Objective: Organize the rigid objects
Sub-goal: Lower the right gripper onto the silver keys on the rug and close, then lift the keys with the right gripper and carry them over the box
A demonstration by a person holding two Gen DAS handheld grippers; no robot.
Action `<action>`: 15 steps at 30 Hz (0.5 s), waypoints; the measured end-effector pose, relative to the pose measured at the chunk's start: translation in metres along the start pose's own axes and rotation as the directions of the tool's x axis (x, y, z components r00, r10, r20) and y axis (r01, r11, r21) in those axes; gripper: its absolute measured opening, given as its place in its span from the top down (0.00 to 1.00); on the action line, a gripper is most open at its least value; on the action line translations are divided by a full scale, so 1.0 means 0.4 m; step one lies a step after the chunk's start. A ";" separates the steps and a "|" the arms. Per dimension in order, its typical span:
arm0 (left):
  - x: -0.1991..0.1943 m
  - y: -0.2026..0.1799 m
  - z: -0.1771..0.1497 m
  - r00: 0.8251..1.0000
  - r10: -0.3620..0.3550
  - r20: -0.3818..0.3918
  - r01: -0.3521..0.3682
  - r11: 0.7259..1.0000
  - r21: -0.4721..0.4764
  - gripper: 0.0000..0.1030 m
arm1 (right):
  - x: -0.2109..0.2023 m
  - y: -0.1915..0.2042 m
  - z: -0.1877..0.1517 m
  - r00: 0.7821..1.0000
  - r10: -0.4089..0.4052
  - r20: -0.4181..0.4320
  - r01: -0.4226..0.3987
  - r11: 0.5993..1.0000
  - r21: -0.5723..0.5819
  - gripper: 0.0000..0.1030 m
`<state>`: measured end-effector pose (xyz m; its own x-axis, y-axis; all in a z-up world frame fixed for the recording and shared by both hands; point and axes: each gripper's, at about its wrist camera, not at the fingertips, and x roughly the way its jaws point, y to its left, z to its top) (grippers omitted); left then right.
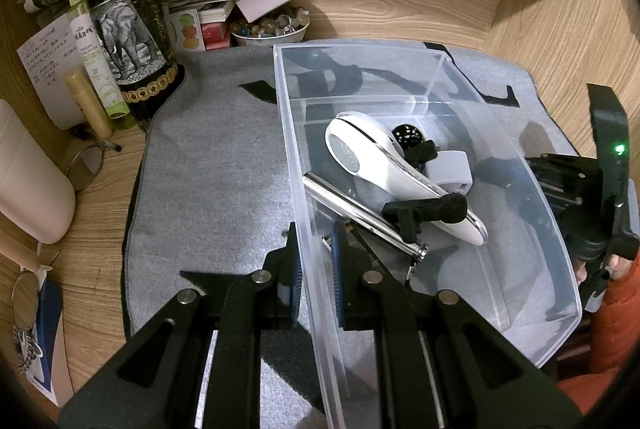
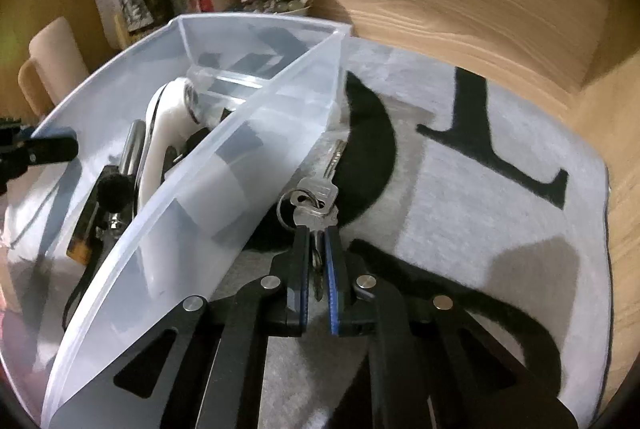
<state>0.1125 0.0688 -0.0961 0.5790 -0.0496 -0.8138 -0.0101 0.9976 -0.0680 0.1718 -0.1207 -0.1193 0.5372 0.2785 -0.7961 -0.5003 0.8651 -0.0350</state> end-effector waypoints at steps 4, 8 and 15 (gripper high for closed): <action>0.000 0.000 0.000 1.000 0.000 0.000 0.000 1.000 0.000 0.89 | -0.034 -0.017 -0.006 0.999 -0.013 0.032 0.012 0.999 0.040 0.94; 0.000 0.000 0.000 1.000 0.000 0.000 0.000 1.000 0.000 0.89 | -0.078 -0.036 -0.008 0.997 -0.028 0.069 0.023 0.997 0.067 0.94; 0.000 0.000 0.000 1.000 -0.001 0.000 0.001 1.000 0.000 0.89 | -0.108 -0.038 -0.034 0.997 -0.045 0.063 0.041 0.997 0.063 0.94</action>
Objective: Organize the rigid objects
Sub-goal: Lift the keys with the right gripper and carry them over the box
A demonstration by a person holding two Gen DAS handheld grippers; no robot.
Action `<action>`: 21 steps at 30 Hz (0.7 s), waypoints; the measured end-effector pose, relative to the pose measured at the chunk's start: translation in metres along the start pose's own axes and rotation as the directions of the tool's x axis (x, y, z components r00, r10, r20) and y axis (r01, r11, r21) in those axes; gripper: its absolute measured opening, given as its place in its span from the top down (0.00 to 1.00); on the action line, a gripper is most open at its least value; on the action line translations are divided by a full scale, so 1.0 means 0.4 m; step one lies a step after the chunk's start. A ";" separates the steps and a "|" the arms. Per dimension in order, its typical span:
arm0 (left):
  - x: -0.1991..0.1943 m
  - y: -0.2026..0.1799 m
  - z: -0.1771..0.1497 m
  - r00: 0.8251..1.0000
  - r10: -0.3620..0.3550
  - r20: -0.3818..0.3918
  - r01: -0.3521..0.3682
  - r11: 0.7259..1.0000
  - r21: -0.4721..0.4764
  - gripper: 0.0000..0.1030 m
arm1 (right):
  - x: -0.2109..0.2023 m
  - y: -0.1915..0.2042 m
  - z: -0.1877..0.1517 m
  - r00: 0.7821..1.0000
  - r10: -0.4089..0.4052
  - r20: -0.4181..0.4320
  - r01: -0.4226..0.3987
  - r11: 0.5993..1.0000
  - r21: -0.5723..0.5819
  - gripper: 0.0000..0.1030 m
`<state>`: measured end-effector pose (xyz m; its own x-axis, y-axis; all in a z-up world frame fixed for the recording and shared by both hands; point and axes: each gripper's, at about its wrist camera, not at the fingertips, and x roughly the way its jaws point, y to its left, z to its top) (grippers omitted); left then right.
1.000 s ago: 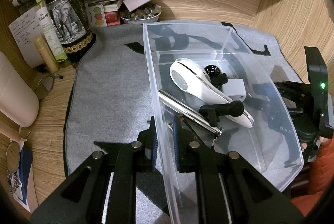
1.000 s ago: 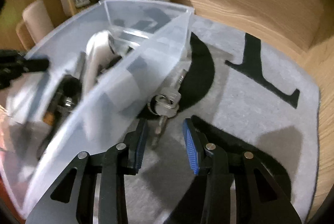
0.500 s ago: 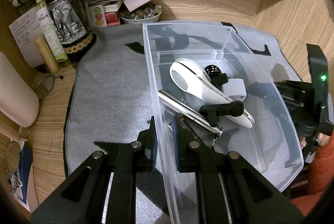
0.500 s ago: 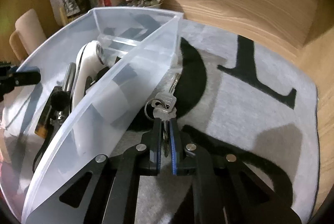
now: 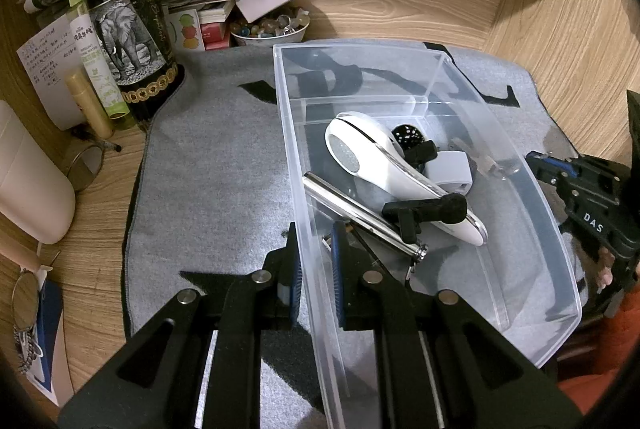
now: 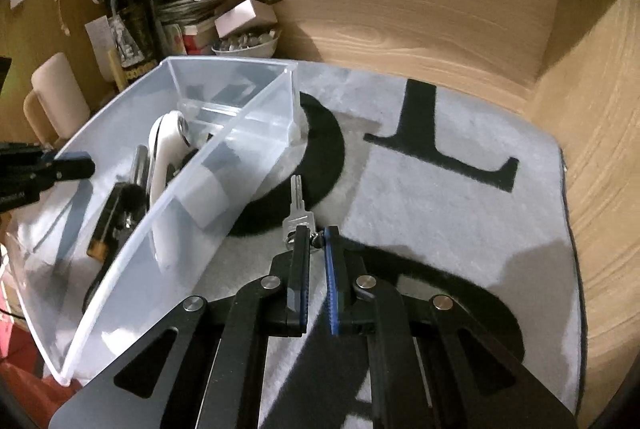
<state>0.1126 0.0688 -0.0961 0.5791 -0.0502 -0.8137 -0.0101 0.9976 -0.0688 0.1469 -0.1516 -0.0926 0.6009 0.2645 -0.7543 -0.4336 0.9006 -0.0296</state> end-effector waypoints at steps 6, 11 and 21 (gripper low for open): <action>0.000 0.000 0.000 1.000 0.000 0.000 0.000 1.000 0.001 0.89 | -0.049 0.002 0.020 0.998 0.009 0.068 -0.010 1.000 0.014 0.94; 0.000 0.000 0.000 1.000 0.000 0.000 0.000 1.000 0.000 0.89 | -0.126 0.023 0.064 0.985 0.017 0.174 -0.017 1.000 -0.005 0.94; 0.000 0.000 0.001 1.000 0.000 0.000 0.000 1.000 -0.001 0.89 | -0.230 0.089 0.110 0.943 0.089 0.322 -0.074 0.995 -0.060 0.94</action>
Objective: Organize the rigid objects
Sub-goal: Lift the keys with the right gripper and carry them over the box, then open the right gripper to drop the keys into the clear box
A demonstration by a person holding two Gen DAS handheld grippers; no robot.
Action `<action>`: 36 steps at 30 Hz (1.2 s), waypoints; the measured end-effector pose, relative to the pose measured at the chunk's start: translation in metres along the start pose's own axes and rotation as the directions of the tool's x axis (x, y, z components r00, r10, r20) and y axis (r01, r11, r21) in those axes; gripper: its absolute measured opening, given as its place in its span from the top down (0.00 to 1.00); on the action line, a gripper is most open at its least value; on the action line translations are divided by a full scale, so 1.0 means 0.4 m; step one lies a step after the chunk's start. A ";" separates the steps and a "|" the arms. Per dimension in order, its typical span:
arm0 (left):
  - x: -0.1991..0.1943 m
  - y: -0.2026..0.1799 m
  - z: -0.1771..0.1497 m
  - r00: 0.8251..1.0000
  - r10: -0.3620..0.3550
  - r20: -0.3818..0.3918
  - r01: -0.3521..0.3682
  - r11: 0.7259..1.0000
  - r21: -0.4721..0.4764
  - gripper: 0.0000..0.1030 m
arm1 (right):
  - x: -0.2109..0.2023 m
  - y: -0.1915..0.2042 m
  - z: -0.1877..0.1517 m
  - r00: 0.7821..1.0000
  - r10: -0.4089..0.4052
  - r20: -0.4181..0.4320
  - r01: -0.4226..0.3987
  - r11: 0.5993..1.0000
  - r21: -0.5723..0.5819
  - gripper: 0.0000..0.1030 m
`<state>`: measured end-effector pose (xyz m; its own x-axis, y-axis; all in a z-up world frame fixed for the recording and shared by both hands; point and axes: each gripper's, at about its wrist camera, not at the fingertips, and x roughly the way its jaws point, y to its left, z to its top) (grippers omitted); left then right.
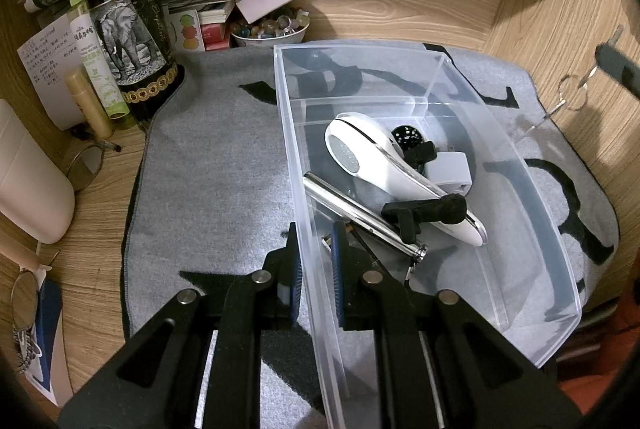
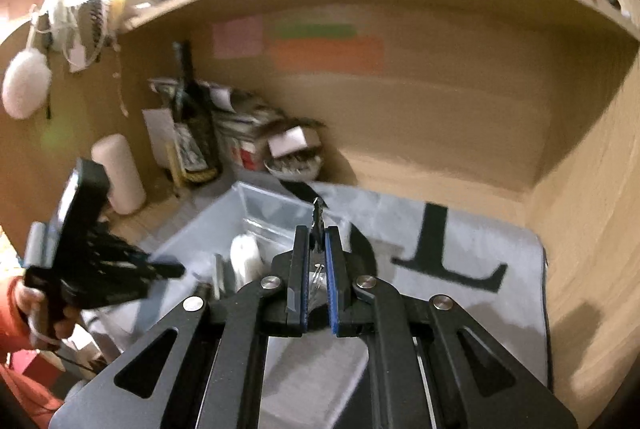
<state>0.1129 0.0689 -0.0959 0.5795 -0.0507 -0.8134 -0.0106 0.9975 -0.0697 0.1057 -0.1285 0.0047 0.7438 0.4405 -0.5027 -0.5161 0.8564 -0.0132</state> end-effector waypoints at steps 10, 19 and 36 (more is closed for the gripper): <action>0.000 0.000 0.001 1.000 0.000 0.000 0.000 1.000 0.000 0.89 | 0.000 0.081 0.033 0.993 0.108 0.042 -0.105 0.993 -0.059 0.94; 0.000 -0.001 0.001 1.000 0.000 0.001 0.000 1.000 -0.001 0.89 | 0.093 0.122 -0.012 0.982 0.170 -0.087 -0.176 0.982 -0.067 0.94; 0.000 0.000 0.000 1.000 0.001 0.001 -0.001 1.000 -0.001 0.89 | 0.222 0.119 -0.098 0.936 0.192 -0.293 -0.206 0.978 -0.017 0.93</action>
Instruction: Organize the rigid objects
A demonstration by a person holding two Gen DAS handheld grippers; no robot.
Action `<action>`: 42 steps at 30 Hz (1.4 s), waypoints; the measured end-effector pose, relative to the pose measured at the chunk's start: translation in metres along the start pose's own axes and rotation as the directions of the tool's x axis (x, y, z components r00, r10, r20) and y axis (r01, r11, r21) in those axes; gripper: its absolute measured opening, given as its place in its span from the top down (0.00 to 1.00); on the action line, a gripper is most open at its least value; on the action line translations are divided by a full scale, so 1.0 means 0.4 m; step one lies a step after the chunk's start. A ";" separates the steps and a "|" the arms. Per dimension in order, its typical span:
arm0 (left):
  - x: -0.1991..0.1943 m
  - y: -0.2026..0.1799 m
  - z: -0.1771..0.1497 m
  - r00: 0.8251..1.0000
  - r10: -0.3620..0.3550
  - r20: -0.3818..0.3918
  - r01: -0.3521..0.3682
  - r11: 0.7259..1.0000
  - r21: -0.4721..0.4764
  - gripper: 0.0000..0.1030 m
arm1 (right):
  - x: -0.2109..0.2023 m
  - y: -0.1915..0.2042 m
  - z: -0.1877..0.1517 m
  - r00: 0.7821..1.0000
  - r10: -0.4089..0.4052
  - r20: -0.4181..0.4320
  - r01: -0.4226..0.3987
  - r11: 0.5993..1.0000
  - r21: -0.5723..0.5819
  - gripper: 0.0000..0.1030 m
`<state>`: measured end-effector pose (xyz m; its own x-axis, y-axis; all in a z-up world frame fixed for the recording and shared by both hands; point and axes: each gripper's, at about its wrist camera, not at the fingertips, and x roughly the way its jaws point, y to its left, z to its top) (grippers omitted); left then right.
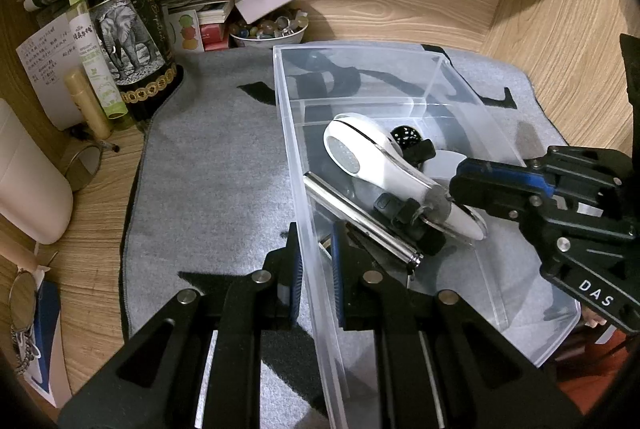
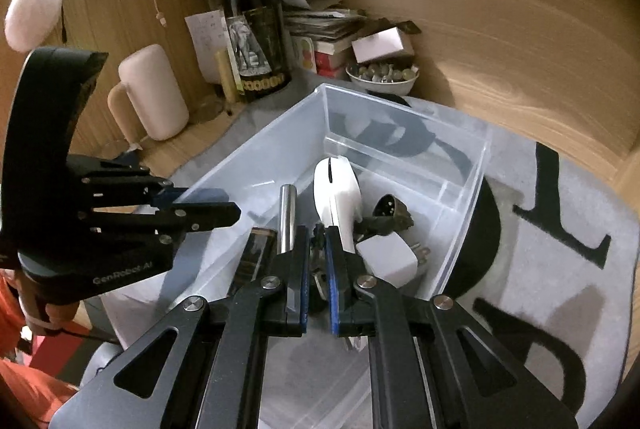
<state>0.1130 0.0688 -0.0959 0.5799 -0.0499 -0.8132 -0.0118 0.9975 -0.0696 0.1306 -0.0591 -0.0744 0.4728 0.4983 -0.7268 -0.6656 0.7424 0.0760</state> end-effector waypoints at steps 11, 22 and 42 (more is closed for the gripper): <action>0.001 0.000 0.001 1.000 -0.003 -0.003 0.003 1.000 -0.003 0.89 | -0.025 -0.010 0.003 1.000 -0.020 0.022 0.019 1.000 0.017 0.76; -0.104 -0.024 0.033 0.986 0.064 0.154 -0.068 0.997 0.019 0.89 | -0.105 -0.004 0.008 0.991 -0.087 0.102 0.088 0.996 0.001 0.68; -0.274 -0.117 0.002 0.907 -0.002 0.421 -0.028 0.998 0.065 0.60 | -0.315 0.019 -0.012 0.909 -0.257 0.329 0.247 0.966 0.071 0.15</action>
<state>0.0507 0.0276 -0.0032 0.8689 -0.0259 -0.4943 0.0246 0.9997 -0.0091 0.0632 -0.1182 0.0145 0.7905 0.4098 -0.4552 -0.4854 0.8724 -0.0575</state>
